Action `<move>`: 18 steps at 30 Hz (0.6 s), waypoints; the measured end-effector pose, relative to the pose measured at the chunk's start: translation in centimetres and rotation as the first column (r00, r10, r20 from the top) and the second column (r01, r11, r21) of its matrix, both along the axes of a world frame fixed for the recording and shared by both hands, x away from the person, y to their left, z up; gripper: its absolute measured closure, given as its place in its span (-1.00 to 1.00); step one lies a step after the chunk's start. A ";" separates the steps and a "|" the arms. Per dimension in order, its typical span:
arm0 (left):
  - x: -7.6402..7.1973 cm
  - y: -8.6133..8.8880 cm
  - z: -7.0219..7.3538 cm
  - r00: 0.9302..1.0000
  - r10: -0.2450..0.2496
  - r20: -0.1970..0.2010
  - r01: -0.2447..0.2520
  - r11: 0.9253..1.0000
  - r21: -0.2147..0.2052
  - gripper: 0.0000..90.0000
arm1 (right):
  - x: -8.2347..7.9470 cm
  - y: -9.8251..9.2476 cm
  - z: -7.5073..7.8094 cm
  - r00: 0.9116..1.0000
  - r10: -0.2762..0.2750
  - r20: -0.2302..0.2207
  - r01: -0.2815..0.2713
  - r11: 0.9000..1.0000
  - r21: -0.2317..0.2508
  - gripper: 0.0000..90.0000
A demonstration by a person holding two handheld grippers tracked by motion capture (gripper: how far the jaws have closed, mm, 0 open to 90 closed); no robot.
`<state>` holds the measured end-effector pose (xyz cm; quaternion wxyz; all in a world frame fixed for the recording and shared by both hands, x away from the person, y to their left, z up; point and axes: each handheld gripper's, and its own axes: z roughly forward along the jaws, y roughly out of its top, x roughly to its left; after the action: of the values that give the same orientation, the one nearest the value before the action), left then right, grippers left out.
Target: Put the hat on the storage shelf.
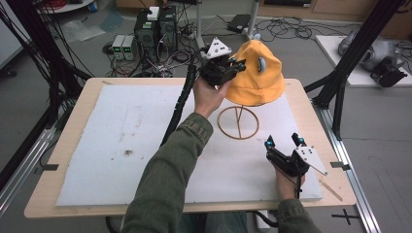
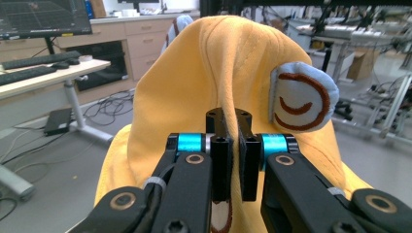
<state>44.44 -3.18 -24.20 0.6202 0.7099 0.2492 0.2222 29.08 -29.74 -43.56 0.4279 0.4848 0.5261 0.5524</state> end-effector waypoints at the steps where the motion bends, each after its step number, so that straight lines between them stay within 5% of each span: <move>1: 0.0 0.0 -0.1 1.000 0.001 -0.003 -0.001 1.000 -0.003 0.93 | 0.0 -0.1 0.0 1.000 -0.002 0.001 0.002 1.000 -0.005 -0.75; 10: 0.0 0.4 -0.9 1.000 -0.023 -0.015 0.023 1.000 -0.018 0.89 | -0.1 0.0 0.0 1.000 -0.005 -0.002 0.005 1.000 -0.002 -0.75; 13: 0.1 0.8 -0.9 0.999 -0.016 -0.040 0.013 0.998 -0.064 0.15 | -0.1 0.0 0.1 1.000 -0.001 0.003 0.001 1.000 -0.012 -0.75; 18: -0.7 1.9 -0.5 1.000 0.010 -0.013 -0.011 0.998 -0.062 -0.23 | -0.2 0.0 0.1 1.000 -0.005 0.005 0.005 1.000 -0.011 -0.75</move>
<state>43.75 -1.24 -24.73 0.6390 0.6904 0.2637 0.2132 28.92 -29.79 -43.43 0.4333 0.4823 0.5268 0.5497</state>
